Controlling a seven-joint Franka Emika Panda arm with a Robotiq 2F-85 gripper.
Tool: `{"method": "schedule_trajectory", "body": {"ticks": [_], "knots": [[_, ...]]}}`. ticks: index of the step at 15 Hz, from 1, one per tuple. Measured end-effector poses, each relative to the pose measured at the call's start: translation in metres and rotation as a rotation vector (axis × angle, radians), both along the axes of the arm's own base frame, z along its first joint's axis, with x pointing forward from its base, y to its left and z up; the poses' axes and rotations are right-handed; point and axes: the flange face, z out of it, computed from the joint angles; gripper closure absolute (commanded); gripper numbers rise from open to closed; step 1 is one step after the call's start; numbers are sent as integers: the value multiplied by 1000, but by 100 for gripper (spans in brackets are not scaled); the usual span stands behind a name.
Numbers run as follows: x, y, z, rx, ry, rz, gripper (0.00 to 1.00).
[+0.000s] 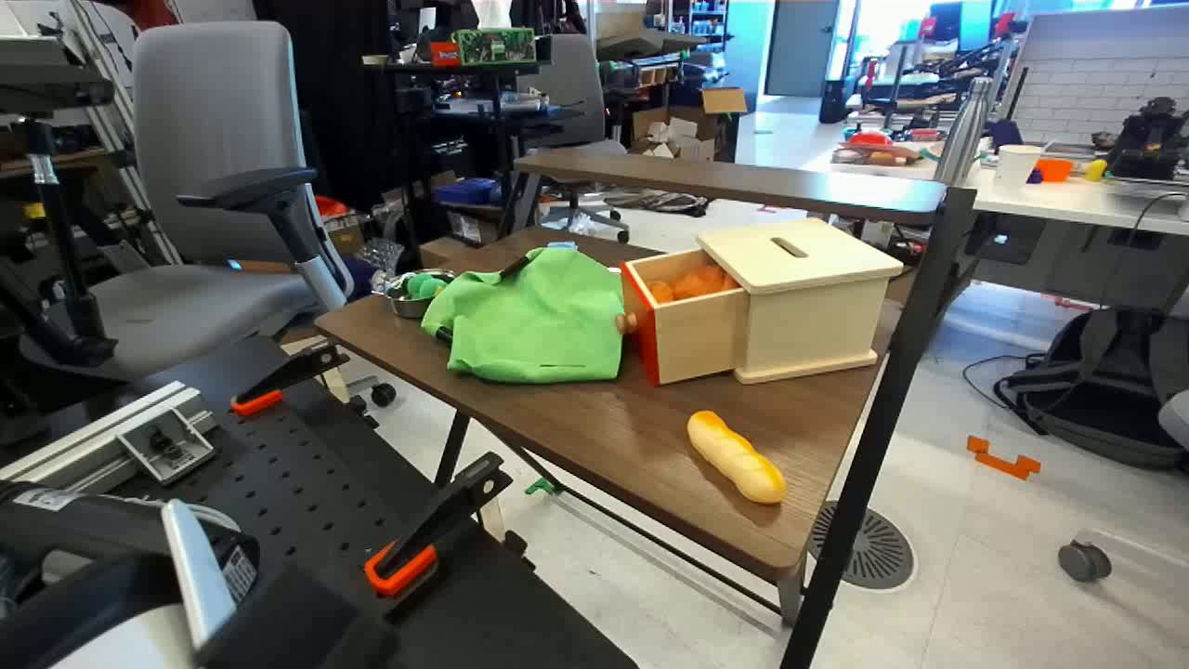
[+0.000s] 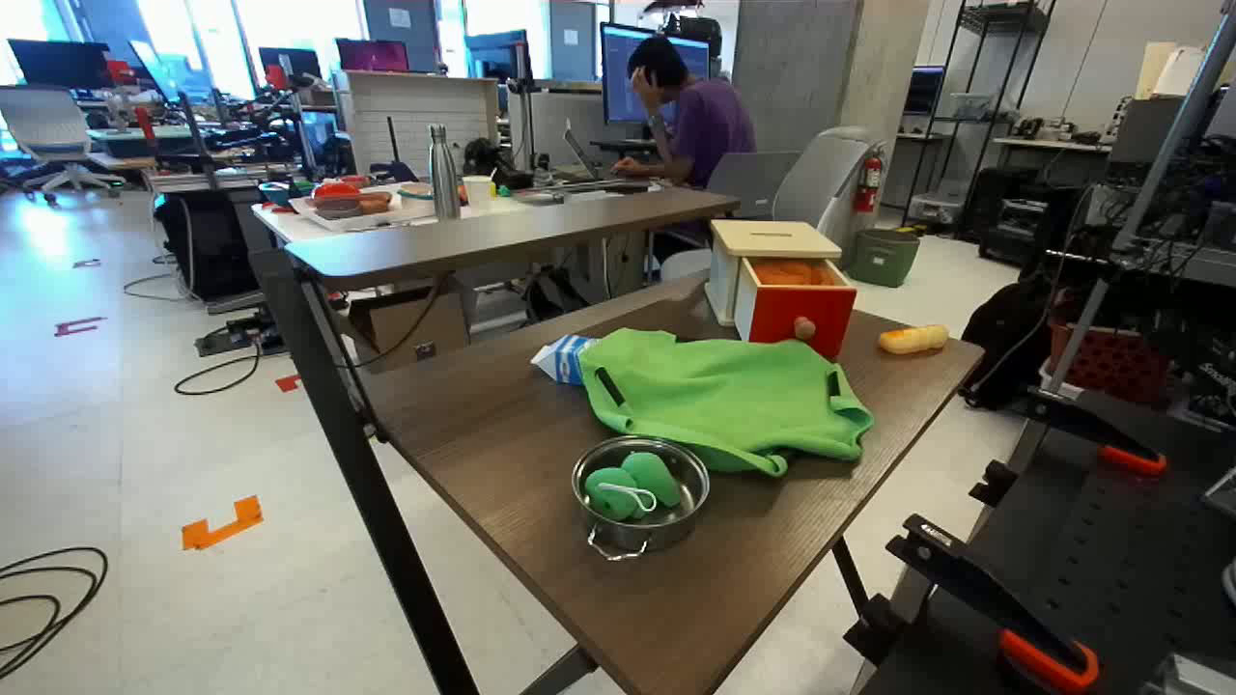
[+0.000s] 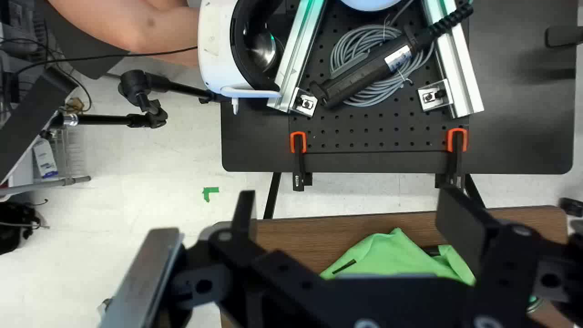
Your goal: Fold the green towel from left to right
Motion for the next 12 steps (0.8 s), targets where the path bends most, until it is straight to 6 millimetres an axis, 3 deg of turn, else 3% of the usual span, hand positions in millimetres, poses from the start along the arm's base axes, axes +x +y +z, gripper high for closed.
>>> {"method": "schedule_trajectory", "body": {"ticks": [7, 12], "knots": [[14, -2, -5, 1, -71, -36, 0], [43, -12, -32, 15, -137, -89, 0]]}}
